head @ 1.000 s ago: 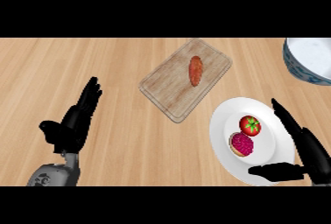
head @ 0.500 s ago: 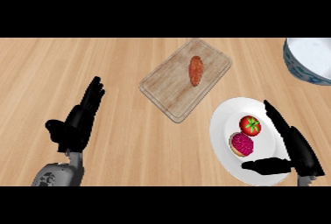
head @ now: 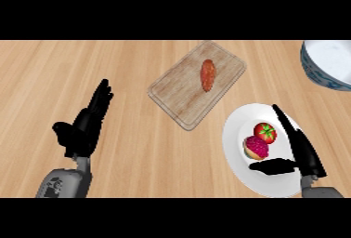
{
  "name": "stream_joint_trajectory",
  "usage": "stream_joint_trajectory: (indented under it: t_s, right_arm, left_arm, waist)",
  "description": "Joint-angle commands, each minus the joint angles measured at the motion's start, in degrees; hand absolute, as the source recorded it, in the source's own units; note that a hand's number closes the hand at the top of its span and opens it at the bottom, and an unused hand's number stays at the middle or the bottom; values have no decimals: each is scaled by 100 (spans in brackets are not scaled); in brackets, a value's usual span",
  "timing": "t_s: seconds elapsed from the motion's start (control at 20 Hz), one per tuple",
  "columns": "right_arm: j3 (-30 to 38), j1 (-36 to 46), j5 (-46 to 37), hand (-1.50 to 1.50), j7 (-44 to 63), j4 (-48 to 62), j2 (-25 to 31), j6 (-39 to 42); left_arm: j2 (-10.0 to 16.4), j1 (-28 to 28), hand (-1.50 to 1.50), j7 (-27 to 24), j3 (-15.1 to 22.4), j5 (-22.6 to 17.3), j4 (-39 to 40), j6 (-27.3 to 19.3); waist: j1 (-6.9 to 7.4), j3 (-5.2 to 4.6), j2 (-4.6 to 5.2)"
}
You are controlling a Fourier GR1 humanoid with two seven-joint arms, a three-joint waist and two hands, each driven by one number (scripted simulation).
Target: Pick the tomato from the plate and place it in the bowl
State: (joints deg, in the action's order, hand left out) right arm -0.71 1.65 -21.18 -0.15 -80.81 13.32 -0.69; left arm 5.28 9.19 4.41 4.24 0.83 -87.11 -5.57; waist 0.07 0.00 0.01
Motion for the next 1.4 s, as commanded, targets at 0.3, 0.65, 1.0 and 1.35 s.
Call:
stream_joint_trajectory:
  t_s: [0.3,0.65,1.0,1.35]
  right_arm:
    - [21,401,-525,-150,-398,1178,-279,-219]
    - [-374,782,-1172,150,-1256,1589,285,115]
    - [199,1153,-428,150,-815,1454,98,677]
    - [865,2521,321,150,279,1431,156,1219]
  left_arm:
    - [-140,-371,0,-169,-19,38,-192,176]
    - [-252,-371,0,-30,152,362,-386,-75]
    - [-261,52,0,282,39,386,-227,-95]
    - [-85,-229,0,250,-127,59,-500,274]
  waist:
    - [10,1,0]
    - [40,2,3]
    - [4,2,5]
    - [20,0,-4]
